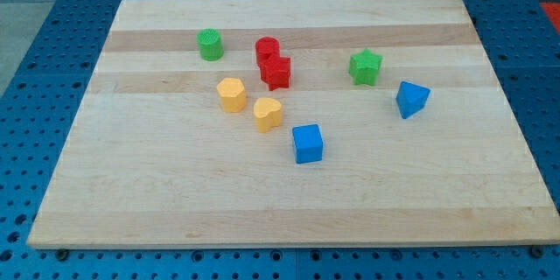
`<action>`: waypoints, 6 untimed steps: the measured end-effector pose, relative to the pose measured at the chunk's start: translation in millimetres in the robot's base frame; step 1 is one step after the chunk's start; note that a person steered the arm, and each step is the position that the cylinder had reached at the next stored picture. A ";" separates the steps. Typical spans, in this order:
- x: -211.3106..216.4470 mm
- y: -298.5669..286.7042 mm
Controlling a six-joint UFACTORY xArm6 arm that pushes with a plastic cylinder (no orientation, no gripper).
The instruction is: Place the arm towards the green star
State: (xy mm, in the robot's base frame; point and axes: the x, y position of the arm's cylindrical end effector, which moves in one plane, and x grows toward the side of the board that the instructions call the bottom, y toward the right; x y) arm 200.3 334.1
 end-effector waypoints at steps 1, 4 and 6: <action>0.4 -6.6; 50.9 -69.4; 91.9 -71.9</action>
State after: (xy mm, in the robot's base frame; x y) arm 292.2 262.1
